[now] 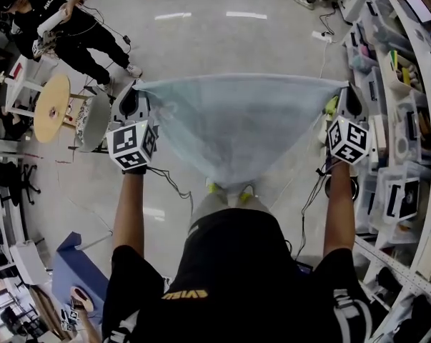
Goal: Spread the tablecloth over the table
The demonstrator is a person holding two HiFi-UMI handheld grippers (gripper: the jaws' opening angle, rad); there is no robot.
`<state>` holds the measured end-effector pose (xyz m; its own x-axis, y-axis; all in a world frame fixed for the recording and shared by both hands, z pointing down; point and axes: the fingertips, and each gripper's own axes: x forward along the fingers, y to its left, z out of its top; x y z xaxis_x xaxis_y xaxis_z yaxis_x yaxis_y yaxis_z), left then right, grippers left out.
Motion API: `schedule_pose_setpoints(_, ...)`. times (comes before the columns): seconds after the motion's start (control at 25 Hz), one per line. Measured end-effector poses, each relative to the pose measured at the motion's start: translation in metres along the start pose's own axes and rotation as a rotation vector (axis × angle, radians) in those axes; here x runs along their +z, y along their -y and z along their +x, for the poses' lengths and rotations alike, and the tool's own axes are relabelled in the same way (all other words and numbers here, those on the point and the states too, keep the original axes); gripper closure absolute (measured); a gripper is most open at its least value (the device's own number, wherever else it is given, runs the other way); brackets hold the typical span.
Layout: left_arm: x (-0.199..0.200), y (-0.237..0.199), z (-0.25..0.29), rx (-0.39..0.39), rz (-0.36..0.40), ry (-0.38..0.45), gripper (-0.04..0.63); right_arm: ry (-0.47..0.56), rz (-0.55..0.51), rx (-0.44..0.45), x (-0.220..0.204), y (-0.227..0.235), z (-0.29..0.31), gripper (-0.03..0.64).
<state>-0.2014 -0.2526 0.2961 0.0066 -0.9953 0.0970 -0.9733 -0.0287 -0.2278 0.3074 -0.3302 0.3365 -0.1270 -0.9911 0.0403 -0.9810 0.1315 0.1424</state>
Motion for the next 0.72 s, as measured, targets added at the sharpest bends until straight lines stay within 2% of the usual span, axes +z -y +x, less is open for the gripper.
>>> schedule_pose_setpoints(0.24,-0.014,-0.014,0.05,-0.072,0.005,0.008,0.571,-0.006,-0.021,-0.064,0.0,-0.008,0.022,0.609)
schedule_pose_setpoints(0.48,-0.025,-0.028,0.113,-0.185,-0.005,0.01,0.571,-0.048,-0.05,-0.155,0.007,-0.017,0.043,0.609)
schedule_pose_setpoints(0.6,-0.036,-0.036,0.144,-0.245,-0.014,-0.006,0.569,-0.092,-0.093,-0.195,0.006,-0.025,0.057,0.609)
schedule_pose_setpoints(0.72,-0.048,-0.034,0.176,-0.306,0.014,-0.029,0.569,-0.156,-0.112,-0.243,-0.003,-0.025,0.073,0.609)
